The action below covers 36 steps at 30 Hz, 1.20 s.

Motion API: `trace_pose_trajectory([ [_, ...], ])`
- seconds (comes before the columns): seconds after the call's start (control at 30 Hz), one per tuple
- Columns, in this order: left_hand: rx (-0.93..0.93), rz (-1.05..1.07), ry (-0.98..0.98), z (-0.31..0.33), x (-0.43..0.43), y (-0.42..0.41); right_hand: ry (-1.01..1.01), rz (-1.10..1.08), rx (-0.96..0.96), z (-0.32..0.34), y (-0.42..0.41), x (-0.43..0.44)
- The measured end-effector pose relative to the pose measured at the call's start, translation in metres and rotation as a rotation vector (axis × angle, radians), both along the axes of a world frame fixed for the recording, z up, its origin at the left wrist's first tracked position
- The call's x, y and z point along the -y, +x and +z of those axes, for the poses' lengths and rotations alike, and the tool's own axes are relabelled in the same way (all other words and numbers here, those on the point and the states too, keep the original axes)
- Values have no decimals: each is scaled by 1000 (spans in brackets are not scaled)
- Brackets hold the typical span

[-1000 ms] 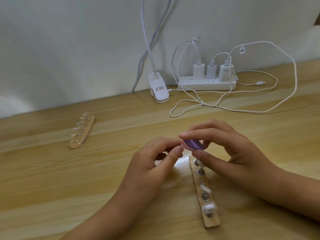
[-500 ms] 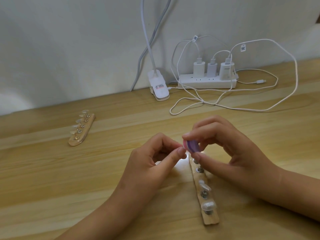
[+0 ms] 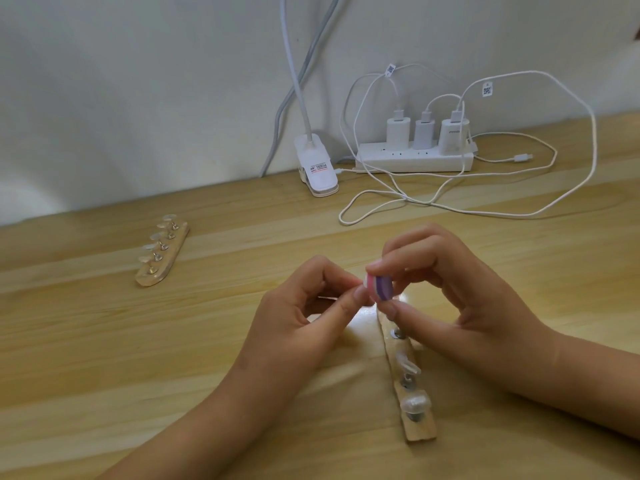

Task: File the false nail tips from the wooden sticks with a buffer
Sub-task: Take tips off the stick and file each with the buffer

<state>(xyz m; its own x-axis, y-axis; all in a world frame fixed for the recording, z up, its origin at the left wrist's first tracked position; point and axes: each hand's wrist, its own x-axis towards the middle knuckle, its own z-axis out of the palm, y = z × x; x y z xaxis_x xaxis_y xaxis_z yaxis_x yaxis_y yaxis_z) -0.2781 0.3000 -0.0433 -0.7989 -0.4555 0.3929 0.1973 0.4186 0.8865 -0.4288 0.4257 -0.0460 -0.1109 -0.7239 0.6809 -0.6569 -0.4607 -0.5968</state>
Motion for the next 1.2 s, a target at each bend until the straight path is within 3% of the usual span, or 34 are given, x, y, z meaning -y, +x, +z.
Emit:
trace_pose_trajectory([
  [0.23,-42,68,-165,2,0,-1,7,-11,24,-1,-1,-1],
  [0.87,-97,111,-279,3,-4,1,-51,33,137,2,2,-2],
  [1.2,-72,117,-321,2,-3,0,-49,5,48,1,-4,-2],
])
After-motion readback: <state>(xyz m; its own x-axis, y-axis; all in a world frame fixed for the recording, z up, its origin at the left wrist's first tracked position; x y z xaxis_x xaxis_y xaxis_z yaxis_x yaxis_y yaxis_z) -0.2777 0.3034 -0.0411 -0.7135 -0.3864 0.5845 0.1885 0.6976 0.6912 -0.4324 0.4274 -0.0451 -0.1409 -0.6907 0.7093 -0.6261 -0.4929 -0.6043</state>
